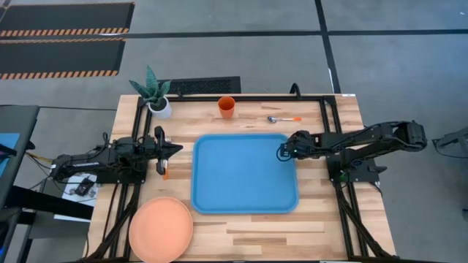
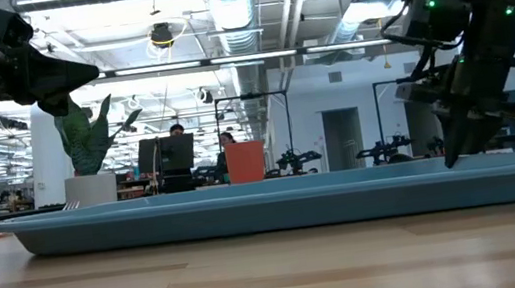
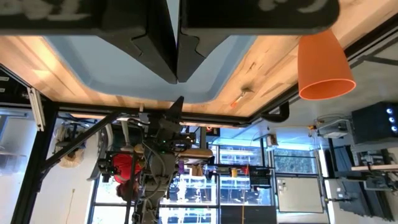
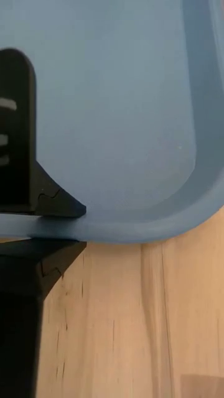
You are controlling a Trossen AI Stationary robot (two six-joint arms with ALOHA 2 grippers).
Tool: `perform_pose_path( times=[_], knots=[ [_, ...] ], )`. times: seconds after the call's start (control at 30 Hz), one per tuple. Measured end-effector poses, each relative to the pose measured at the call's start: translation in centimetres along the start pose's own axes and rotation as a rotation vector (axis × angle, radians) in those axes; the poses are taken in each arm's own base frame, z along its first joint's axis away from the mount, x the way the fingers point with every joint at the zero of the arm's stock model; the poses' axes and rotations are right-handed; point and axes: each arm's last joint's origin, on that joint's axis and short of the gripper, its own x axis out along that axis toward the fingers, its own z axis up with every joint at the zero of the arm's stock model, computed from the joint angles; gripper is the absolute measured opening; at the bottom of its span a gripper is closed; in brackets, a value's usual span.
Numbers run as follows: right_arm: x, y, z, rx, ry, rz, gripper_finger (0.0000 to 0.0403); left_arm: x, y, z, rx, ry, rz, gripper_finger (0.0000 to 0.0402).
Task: Pick and place plate/cup/fork/spoon on tray
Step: Prepare the blue tray
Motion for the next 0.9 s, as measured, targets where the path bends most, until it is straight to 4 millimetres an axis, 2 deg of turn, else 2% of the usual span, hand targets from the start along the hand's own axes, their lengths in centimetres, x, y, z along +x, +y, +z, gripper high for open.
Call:
perform_pose_path(
  times=[0.6, 0.73, 0.9],
  knots=[
    [1.6, 0.5, -0.4, -0.035, 0.024, -0.030, 0.0055, 0.0, 0.0, 0.0, -0.010, 0.000, 0.000, 0.0000],
    [1.6, 0.5, -0.4, -0.030, 0.028, -0.034, 0.0079, 0.0, 0.0, 0.0, -0.010, 0.000, 0.000, 0.0000],
    [1.7, 0.4, -0.5, -0.024, 0.041, -0.040, 0.0130, 0.0, 0.0, 0.0, -0.010, 0.000, 0.000, 0.0000]
  ],
)
